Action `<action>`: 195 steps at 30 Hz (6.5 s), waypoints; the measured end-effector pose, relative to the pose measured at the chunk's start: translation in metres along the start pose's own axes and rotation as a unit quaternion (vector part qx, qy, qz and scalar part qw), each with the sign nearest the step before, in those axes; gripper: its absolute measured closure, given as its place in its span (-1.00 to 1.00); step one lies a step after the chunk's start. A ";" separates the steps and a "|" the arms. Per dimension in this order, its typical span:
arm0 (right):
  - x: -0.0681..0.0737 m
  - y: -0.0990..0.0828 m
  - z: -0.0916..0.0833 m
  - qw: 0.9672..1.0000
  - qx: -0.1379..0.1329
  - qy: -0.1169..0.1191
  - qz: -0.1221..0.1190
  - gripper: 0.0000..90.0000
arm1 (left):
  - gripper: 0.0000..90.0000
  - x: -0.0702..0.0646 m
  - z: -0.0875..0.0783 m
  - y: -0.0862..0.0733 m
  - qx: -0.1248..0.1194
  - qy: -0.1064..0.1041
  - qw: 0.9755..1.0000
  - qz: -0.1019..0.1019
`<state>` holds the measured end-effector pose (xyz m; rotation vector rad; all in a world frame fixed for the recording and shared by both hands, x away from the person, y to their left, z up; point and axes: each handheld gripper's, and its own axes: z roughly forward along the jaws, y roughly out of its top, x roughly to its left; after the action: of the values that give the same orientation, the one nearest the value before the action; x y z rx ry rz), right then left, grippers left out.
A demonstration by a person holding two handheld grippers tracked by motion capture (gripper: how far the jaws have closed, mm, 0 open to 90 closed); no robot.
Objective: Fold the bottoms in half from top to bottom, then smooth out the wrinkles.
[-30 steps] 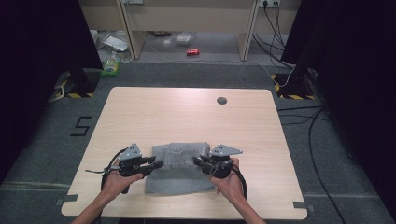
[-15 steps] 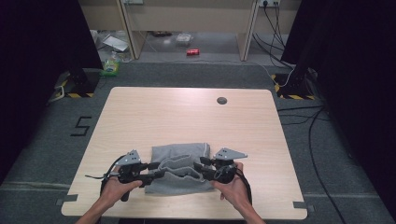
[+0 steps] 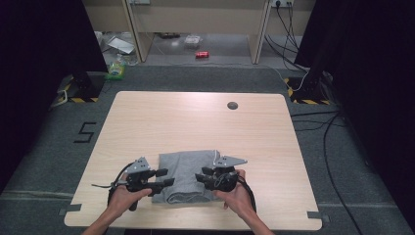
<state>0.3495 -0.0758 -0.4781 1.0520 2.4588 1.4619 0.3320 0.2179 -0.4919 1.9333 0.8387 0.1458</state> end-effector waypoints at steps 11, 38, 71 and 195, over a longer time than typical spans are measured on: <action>0.014 -0.034 0.003 0.998 0.047 -0.020 -0.045 0.22 | 0.00 -0.021 0.006 -0.022 0.032 0.027 0.998 0.054; -0.046 0.023 0.002 0.996 -0.002 -0.090 -0.001 -0.16 | -0.29 0.045 0.006 0.017 0.024 0.097 0.994 -0.034; -0.096 0.036 0.018 0.992 -0.001 -0.121 0.036 -0.19 | -0.37 0.098 0.016 0.025 0.047 0.114 0.988 -0.096; -0.132 0.050 -0.003 0.986 -0.020 -0.142 0.084 -0.13 | -0.31 0.108 0.027 0.050 0.028 0.093 0.990 -0.103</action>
<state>0.4739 -0.1429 -0.4701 1.3815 2.1801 1.2902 0.4502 0.2501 -0.4905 1.8923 1.1714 0.1826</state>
